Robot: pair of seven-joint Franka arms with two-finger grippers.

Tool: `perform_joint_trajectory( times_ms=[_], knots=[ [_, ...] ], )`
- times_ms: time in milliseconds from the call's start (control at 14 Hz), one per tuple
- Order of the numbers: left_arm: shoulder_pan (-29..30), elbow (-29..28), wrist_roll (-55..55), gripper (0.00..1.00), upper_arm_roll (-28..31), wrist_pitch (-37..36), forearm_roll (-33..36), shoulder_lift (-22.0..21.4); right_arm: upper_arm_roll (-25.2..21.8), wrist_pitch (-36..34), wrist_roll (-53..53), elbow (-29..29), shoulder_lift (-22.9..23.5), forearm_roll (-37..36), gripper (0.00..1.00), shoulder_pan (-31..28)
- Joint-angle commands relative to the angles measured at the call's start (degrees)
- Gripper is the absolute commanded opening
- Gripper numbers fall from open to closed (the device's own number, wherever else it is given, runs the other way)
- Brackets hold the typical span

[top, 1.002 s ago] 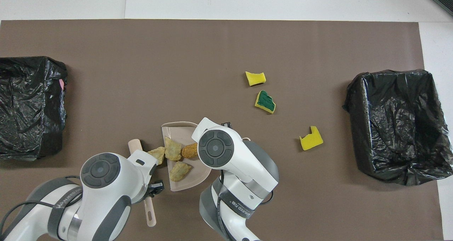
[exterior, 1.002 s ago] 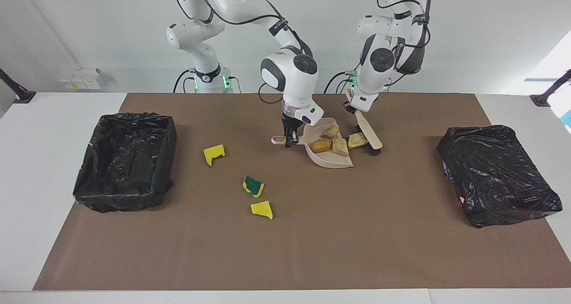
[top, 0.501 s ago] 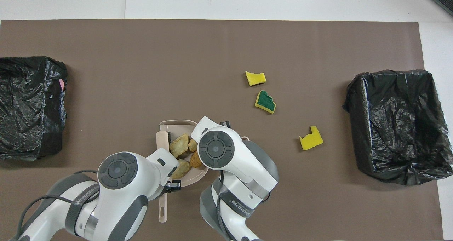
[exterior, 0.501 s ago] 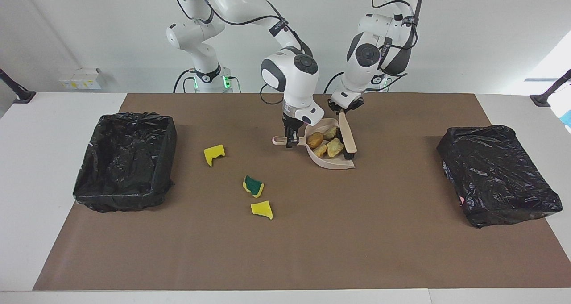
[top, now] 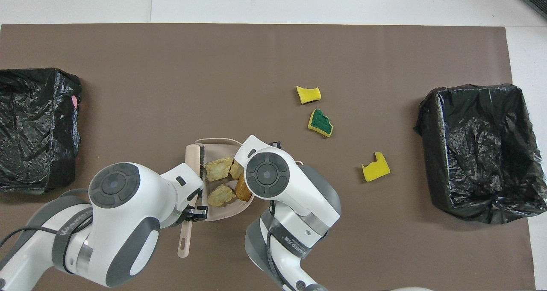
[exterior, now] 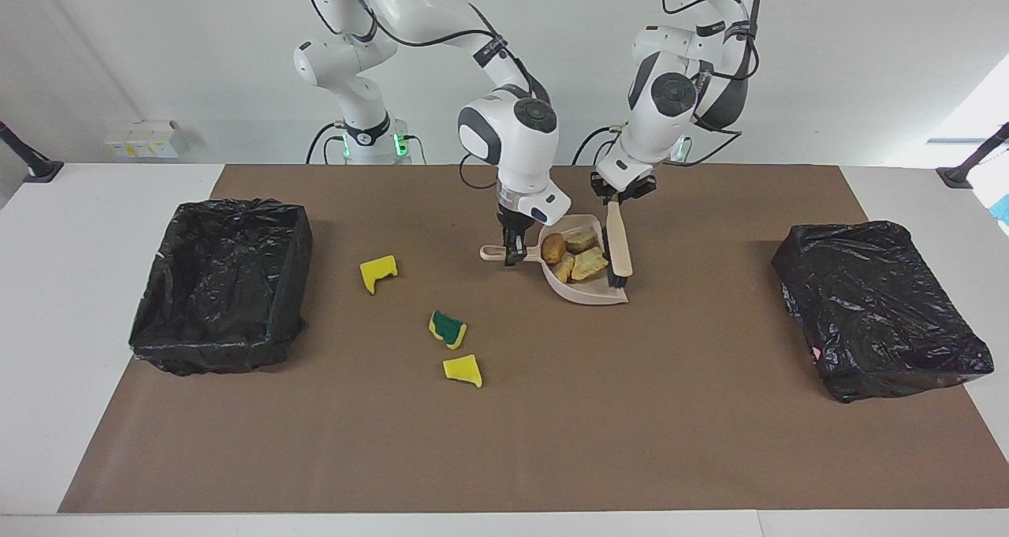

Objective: Sweep and dump trash in bin
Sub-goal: 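Sweep the crumbs into the dustpan with the left gripper's brush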

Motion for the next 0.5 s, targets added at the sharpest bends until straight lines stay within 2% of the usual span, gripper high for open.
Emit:
perform_joint_trajectory(
  times_ms=[0,358,429],
  knots=[
    [4.02,3.92,1.38,0.0,-0.18,-5.17,-0.11,0.67,0.46,-4.56,0.62,-0.06,-4.71,-0.26,0.0,-2.32],
    [6.14,15.78,7.6,0.0,-0.18,-13.26,4.2,1.11,0.46,-12.21,-7.37,0.29,-10.6,-0.18,0.0,-9.87],
    [5.88,17.63,7.62,0.0,-0.27,-13.53,4.55,2.42,0.37,-14.23,-9.12,1.43,-11.39,-0.09,0.0,-11.98]
  ],
)
